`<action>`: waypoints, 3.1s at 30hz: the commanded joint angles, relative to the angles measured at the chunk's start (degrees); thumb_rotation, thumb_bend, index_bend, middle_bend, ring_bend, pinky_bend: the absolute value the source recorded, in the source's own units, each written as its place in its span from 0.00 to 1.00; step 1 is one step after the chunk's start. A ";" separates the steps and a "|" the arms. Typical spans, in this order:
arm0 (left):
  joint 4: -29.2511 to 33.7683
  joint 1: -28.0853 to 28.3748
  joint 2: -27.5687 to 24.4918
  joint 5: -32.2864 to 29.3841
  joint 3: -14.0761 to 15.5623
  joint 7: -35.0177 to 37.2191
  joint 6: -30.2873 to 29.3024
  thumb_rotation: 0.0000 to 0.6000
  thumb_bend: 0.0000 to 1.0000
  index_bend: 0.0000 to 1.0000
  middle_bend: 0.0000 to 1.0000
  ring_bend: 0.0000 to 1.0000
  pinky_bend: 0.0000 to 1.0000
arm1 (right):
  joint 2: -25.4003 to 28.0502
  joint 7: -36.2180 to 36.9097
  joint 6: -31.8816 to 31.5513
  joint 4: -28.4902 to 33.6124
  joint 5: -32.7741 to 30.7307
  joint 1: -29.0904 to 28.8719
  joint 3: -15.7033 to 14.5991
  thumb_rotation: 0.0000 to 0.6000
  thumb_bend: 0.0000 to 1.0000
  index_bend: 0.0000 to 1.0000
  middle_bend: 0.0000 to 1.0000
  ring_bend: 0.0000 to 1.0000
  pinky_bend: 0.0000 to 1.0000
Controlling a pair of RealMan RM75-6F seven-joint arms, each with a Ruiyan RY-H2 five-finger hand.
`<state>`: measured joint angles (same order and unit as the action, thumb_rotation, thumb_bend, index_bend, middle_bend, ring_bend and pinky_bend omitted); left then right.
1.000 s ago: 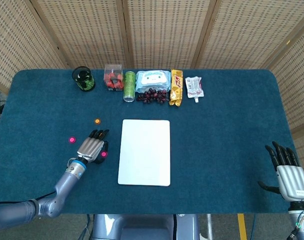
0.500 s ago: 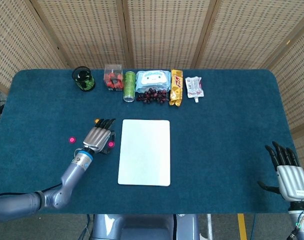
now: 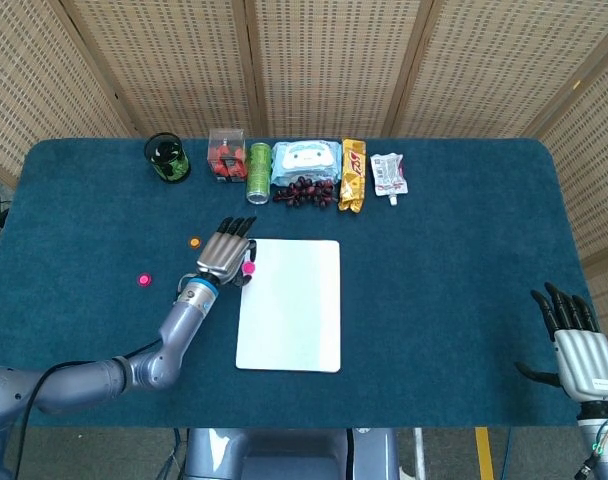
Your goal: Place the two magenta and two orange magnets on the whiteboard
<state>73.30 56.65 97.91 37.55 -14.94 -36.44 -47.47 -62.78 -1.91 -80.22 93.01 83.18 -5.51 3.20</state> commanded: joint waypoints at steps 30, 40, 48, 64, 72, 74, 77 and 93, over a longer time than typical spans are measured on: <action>0.12 -8.74 -10.57 2.63 8.11 8.61 0.58 1.00 0.30 0.33 0.00 0.00 0.00 | 0.00 -0.77 -0.14 0.33 0.23 0.00 -0.20 1.00 0.00 0.00 0.00 0.00 0.00; -5.37 -8.10 -5.79 4.77 7.95 10.08 2.12 1.00 0.32 0.36 0.00 0.00 0.00 | 0.05 -0.48 -0.03 0.35 -0.04 0.00 -0.13 1.00 0.00 0.00 0.00 0.00 0.00; -7.49 -7.79 -3.84 3.62 7.82 9.09 2.48 1.00 0.32 0.37 0.00 0.00 0.00 | 0.11 -0.17 0.03 0.24 0.04 -0.03 -0.17 1.00 0.00 0.00 0.00 0.00 0.00; -9.31 -7.20 -1.82 4.21 6.95 8.53 2.50 1.00 0.33 0.54 0.00 0.00 0.00 | 0.19 -0.16 0.13 0.42 -0.16 -0.05 -0.14 1.00 0.00 0.00 0.00 0.00 0.00; -8.76 -7.24 -1.75 4.16 6.56 7.89 1.73 1.00 0.33 0.54 0.00 0.00 0.00 | 0.18 -0.03 0.14 0.38 -0.15 -0.04 -0.15 1.00 0.00 0.00 0.00 0.00 0.00; -7.58 -7.17 -2.33 4.49 6.21 7.87 1.28 1.00 0.33 0.54 0.00 0.00 0.00 | 0.21 -0.05 0.17 0.41 -0.17 -0.05 -0.15 1.00 0.00 0.00 0.00 0.00 0.00; -4.99 -7.04 -3.51 5.03 5.63 7.76 0.39 1.00 0.33 0.54 0.00 0.00 0.00 | 0.23 -0.05 0.23 0.44 -0.20 -0.07 -0.16 1.00 0.00 0.00 0.00 0.00 0.00; 14.94 -4.04 -5.71 6.88 6.20 -0.44 -5.66 1.00 0.32 0.54 0.00 0.00 0.00 | 0.31 0.36 0.26 0.39 -0.11 -0.07 -0.21 1.00 0.00 0.00 0.00 0.00 0.00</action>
<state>87.02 51.88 91.52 44.81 -9.34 -35.54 -52.50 -62.47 -1.56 -79.96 93.40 83.07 -5.58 2.99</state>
